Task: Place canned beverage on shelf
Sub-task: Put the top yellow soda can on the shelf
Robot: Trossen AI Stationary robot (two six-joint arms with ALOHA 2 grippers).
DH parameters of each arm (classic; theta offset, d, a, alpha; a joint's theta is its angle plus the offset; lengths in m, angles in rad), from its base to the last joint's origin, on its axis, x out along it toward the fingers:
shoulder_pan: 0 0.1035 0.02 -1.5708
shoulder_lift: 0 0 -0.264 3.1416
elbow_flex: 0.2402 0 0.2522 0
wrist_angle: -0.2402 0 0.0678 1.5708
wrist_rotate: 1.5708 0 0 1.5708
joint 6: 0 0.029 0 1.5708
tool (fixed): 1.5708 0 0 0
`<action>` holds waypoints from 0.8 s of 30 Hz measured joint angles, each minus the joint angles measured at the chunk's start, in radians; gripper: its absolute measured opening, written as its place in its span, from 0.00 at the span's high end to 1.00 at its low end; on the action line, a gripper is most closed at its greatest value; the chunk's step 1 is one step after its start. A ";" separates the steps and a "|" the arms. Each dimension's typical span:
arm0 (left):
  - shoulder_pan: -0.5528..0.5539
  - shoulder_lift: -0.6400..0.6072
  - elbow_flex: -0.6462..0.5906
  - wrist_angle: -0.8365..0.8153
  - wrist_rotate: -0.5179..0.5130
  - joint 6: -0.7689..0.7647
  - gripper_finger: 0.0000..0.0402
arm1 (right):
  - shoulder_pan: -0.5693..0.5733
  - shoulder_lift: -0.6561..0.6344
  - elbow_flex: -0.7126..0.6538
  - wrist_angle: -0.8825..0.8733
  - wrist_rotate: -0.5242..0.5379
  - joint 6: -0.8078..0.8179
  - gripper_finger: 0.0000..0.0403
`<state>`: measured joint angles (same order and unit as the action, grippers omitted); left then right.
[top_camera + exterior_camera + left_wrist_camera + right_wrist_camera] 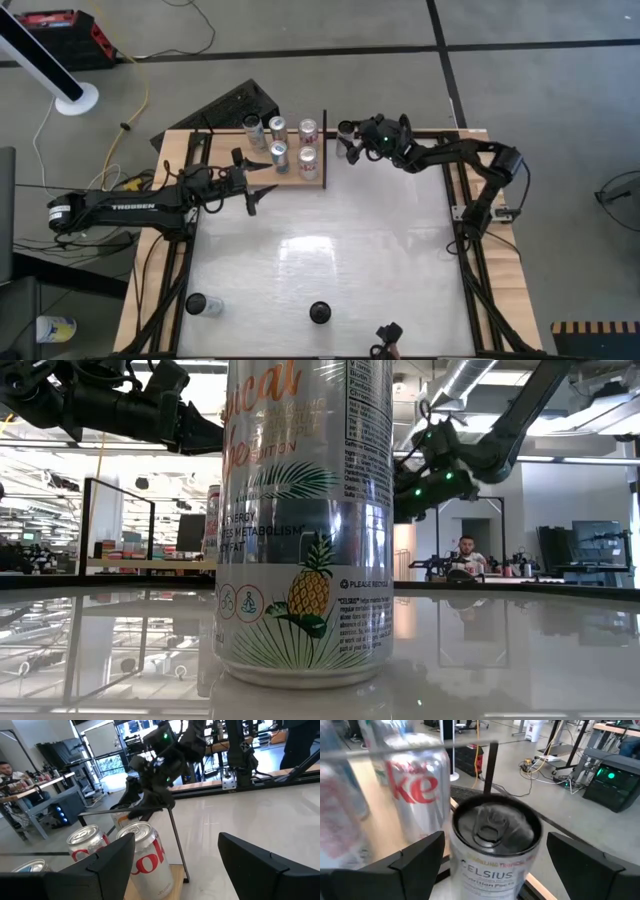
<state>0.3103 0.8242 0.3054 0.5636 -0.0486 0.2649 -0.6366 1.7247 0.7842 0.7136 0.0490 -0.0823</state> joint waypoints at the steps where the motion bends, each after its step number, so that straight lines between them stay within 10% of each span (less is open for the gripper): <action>1: 0.000 0.000 0.000 -0.002 0.000 0.000 0.31 | -0.001 0.020 0.005 0.020 -0.003 -0.002 0.07; 11: 0.006 0.000 0.000 -0.017 -0.006 0.013 0.31 | -0.008 0.070 0.032 0.078 -0.013 -0.015 0.09; 17: 0.008 0.000 0.000 -0.016 -0.009 0.037 0.31 | -0.008 0.053 0.033 0.029 -0.006 0.008 0.31; 24: 0.008 0.000 0.000 -0.017 0.009 0.024 0.31 | 0.031 -0.127 0.030 -0.258 -0.017 -0.029 0.31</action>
<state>0.3180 0.8246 0.3054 0.5463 -0.0401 0.2893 -0.6058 1.5980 0.8139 0.4553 0.0324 -0.1110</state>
